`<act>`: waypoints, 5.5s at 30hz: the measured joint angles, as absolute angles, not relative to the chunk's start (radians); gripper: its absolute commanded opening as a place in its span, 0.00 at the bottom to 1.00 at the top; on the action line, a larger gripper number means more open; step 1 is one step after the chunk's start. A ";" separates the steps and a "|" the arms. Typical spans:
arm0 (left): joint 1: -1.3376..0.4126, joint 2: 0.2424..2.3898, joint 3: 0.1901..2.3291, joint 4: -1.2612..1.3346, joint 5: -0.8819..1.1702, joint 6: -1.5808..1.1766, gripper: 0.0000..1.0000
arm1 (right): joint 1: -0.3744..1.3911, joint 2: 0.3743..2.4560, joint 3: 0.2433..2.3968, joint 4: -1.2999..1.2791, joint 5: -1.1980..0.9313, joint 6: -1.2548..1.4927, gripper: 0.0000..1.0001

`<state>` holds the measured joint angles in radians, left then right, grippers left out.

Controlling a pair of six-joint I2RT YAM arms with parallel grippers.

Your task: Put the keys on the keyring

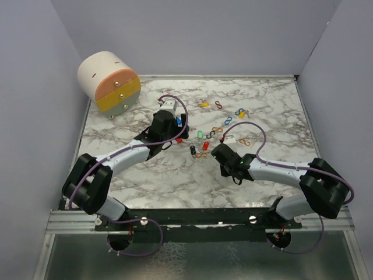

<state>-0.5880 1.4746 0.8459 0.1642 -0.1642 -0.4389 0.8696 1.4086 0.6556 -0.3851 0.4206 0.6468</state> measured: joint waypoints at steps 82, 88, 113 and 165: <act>-0.544 1.792 0.896 0.236 -0.252 -0.411 0.74 | 0.849 1.507 0.861 -0.149 0.451 0.448 0.01; -0.544 1.795 0.897 0.261 -0.230 -0.411 0.69 | 0.844 1.490 0.857 -0.138 0.451 0.448 0.01; -0.587 1.744 0.813 0.247 -0.318 -0.372 0.67 | 0.842 1.472 0.812 -0.126 0.440 0.448 0.01; -0.611 1.797 0.876 0.262 -0.292 -0.234 0.19 | 0.837 1.441 0.795 -0.104 0.428 0.450 0.01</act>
